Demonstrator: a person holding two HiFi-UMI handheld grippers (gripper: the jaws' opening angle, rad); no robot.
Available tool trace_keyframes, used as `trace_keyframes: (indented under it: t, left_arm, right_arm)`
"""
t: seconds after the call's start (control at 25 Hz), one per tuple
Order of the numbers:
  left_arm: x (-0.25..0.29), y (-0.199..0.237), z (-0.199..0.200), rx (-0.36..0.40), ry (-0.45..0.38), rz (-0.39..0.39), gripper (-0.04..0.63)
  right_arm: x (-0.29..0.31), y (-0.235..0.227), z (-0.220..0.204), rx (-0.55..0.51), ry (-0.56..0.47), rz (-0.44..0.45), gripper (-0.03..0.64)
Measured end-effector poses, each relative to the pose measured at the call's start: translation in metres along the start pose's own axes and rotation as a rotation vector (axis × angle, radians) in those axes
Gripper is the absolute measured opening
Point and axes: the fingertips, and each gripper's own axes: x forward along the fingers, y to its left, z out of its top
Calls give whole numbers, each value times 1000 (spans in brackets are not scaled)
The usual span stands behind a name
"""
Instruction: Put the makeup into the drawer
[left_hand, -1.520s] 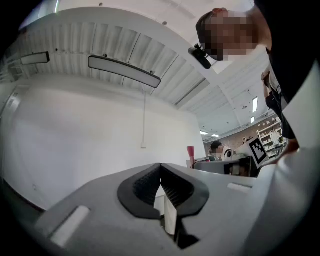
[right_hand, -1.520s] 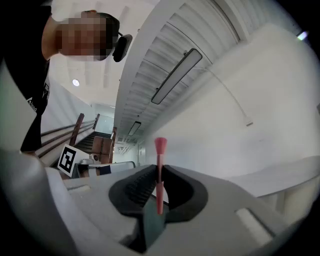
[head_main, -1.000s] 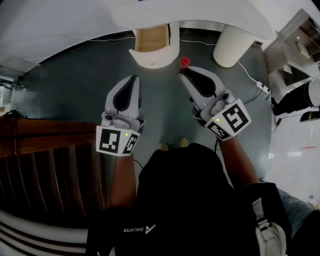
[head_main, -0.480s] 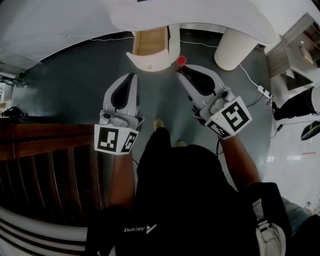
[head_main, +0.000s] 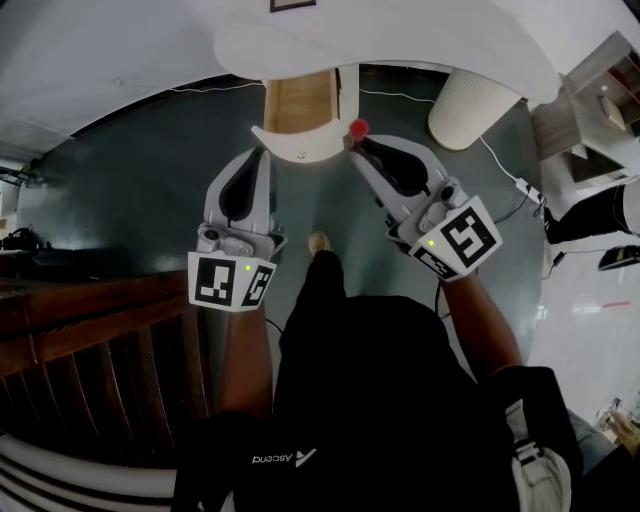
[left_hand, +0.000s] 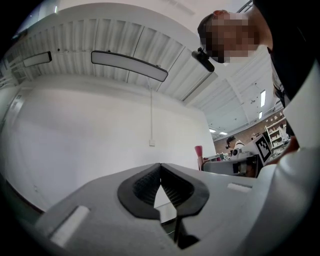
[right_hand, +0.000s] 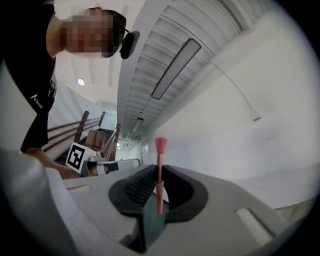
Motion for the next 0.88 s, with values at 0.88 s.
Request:
trace_keyframes:
  t: [0.88]
  left_arm:
    - [128, 224, -72, -51, 9, -95, 11]
  right_arm:
    - [235, -104, -77, -100, 147, -29, 51]
